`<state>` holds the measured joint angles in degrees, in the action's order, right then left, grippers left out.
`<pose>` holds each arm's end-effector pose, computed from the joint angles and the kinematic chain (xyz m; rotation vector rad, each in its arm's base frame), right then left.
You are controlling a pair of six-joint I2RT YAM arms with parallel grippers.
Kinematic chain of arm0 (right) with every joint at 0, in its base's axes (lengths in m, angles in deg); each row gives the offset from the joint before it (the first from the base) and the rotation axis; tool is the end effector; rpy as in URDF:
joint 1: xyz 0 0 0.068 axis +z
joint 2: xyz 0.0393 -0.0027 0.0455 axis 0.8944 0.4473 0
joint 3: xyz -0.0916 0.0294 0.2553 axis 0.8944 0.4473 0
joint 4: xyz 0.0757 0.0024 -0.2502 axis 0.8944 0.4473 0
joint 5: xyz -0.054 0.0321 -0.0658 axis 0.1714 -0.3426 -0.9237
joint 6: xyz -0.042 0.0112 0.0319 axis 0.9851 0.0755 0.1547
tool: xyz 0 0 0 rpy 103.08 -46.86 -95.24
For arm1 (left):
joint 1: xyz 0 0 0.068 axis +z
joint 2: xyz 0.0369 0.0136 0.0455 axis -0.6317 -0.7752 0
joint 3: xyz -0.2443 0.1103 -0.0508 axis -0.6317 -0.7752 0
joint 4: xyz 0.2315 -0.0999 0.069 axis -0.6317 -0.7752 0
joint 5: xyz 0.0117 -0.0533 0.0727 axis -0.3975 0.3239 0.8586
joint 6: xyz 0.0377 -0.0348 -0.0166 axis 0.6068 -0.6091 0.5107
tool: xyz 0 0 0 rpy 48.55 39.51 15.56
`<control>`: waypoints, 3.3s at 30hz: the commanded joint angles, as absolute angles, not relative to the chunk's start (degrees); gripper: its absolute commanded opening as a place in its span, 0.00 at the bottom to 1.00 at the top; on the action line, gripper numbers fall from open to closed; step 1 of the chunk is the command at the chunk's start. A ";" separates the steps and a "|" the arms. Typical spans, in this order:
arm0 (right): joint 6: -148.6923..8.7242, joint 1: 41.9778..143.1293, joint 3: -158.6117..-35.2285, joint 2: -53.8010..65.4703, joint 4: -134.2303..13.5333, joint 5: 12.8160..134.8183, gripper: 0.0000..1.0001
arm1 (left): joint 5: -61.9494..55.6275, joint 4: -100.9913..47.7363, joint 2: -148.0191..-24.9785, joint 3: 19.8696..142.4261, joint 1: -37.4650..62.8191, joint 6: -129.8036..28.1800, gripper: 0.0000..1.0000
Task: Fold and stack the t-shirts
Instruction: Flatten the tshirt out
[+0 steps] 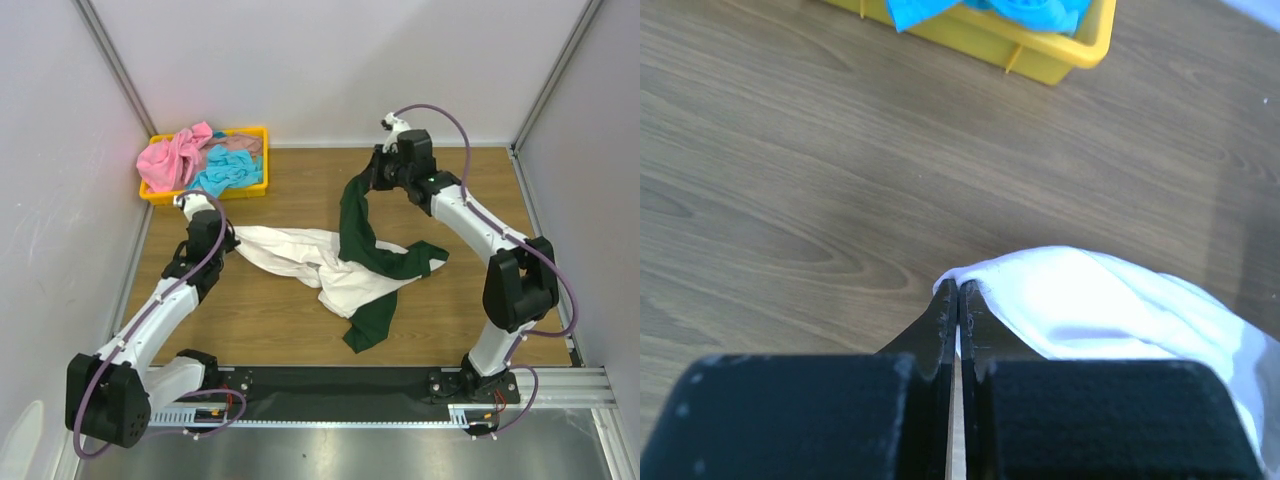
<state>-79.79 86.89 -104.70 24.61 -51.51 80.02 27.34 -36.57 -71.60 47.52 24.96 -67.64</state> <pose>0.3771 0.1730 0.3144 -0.2806 2.0578 0.6806 0.2286 -0.0441 0.2542 -0.4818 1.9919 -0.0561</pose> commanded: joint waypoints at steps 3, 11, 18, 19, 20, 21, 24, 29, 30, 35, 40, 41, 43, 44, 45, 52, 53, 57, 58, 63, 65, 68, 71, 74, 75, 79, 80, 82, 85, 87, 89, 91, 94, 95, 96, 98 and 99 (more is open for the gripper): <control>-74.07 84.61 -107.59 20.81 -50.31 75.92 0.00 | 29.18 -35.41 -69.80 48.26 25.64 -67.27 0.00; -76.88 92.49 -105.93 26.09 -50.92 89.20 0.00 | 27.42 -35.24 -71.74 47.48 25.64 -68.50 0.00; -77.14 96.92 -107.59 30.66 -51.20 88.52 0.20 | 27.16 -35.06 -72.79 47.21 25.64 -68.76 0.00; -77.14 96.65 -108.73 32.14 -48.49 87.63 0.32 | 27.07 -34.97 -72.88 47.04 25.64 -68.76 0.00; -77.14 96.13 -110.91 32.68 -46.64 86.58 0.53 | 26.99 -34.97 -72.97 47.04 25.64 -68.85 0.00; -76.71 95.60 -111.98 33.21 -43.66 85.96 0.60 | 26.90 -34.80 -73.05 46.95 25.64 -68.85 0.00; -75.04 93.23 -110.77 31.46 -42.40 86.13 0.80 | 26.81 -34.45 -73.23 46.60 25.64 -68.94 0.00; -70.74 90.50 -102.95 24.08 -44.94 83.93 0.91 | 26.20 -33.74 -74.28 46.51 25.64 -69.03 0.00; -69.68 90.06 -101.20 21.29 -46.51 84.45 0.91 | 26.02 -33.57 -74.37 46.68 25.64 -69.03 0.00; -59.41 88.57 -86.70 13.62 -51.09 87.61 0.87 | 25.40 -33.04 -75.43 46.95 25.64 -68.76 0.00; -58.25 88.30 -79.39 9.49 -56.63 90.78 0.81 | 25.40 -33.39 -75.52 47.39 25.64 -68.41 0.00; -58.51 88.30 -77.55 9.22 -57.33 90.26 0.80 | 25.32 -33.48 -75.52 47.30 25.64 -68.41 0.00; -58.34 88.30 -75.70 9.22 -59.62 90.17 0.79 | 25.32 -33.48 -75.43 47.30 25.64 -68.32 0.00; -58.07 88.21 -74.82 9.48 -60.06 90.52 0.77 | 25.32 -33.39 -75.43 47.30 25.64 -68.32 0.00; -57.64 88.47 -74.55 9.65 -60.33 90.96 0.76 | 25.23 -33.56 -75.43 47.47 25.64 -68.15 0.00; -55.88 90.41 -75.07 12.29 -63.58 89.38 0.64 | 25.32 -33.92 -75.96 48.00 25.64 -67.88 0.00; -55.96 90.41 -75.34 12.73 -63.67 89.38 0.60 | 25.49 -33.83 -75.96 48.09 25.64 -67.80 0.00; -55.35 90.50 -76.92 15.45 -62.71 89.73 0.56 | 25.84 -34.71 -75.87 48.53 25.64 -67.62 0.00; -55.00 90.50 -77.36 15.80 -62.35 89.64 0.56 | 26.02 -34.88 -75.87 48.53 25.64 -67.45 0.00; -55.17 90.67 -77.27 16.95 -62.00 89.38 0.53 | 26.55 -35.15 -75.60 48.44 25.64 -67.36 0.00; -55.17 90.67 -77.53 17.56 -62.09 89.55 0.52 | 26.37 -34.97 -75.95 48.53 25.64 -67.44 0.00; -55.17 91.11 -77.97 18.62 -62.09 88.51 0.46 | 26.11 -34.88 -76.39 48.62 25.64 -67.71 0.00; -55.08 91.73 -78.50 19.76 -62.35 87.63 0.38 | 26.19 -34.80 -76.57 48.88 25.64 -67.71 0.00; -55.35 92.17 -79.12 21.34 -63.40 85.87 0.32 | 26.37 -34.80 -76.75 49.06 25.64 -67.45 0.00; -55.70 92.17 -79.12 21.52 -63.93 85.17 0.29 | 26.46 -34.97 -76.83 49.23 25.64 -67.44 0.00; -57.19 91.99 -79.38 21.35 -68.05 78.24 0.09 | 26.98 -34.97 -76.92 49.41 25.64 -67.27 0.00; -57.71 92.08 -79.64 20.82 -68.76 76.56 0.05 | 27.07 -34.80 -76.92 49.58 25.64 -67.18 0.00; -58.77 91.38 -80.70 20.21 -70.08 73.58 0.00 | 27.42 -34.45 -77.10 49.85 25.64 -67.09 0.00; -59.65 90.24 -84.02 19.50 -69.48 72.07 0.00 | 27.51 -33.75 -77.62 51.16 25.64 -66.65 0.00; -59.65 89.62 -85.18 18.10 -69.73 72.15 0.00 | 27.51 -33.22 -77.80 51.78 25.64 -66.30 0.00; -58.60 89.44 -85.45 16.43 -71.57 72.15 0.00 | 28.04 -32.51 -77.80 52.83 25.64 -65.86 0.00; -57.81 89.18 -85.36 13.97 -73.59 70.84 0.00 | 28.74 -31.81 -77.63 53.80 25.64 -65.08 0.00; -56.32 87.78 -85.88 11.51 -74.91 68.82 0.00 | 30.06 -30.50 -77.01 55.91 25.73 -63.41 0.00; -56.14 87.25 -86.76 10.98 -74.92 68.29 0.00 | 30.41 -30.05 -76.75 57.22 25.73 -62.79 0.00; -55.88 86.03 -87.20 10.71 -75.01 67.24 0.00 | 31.11 -29.53 -76.40 57.93 25.90 -61.66 0.00; -55.79 84.62 -88.08 9.40 -75.27 66.62 0.00 | 31.55 -29.00 -75.96 60.20 26.17 -60.59 0.00; -56.05 83.39 -88.69 9.04 -75.71 66.27 0.00 | 31.90 -28.91 -75.69 60.91 26.60 -59.37 0.00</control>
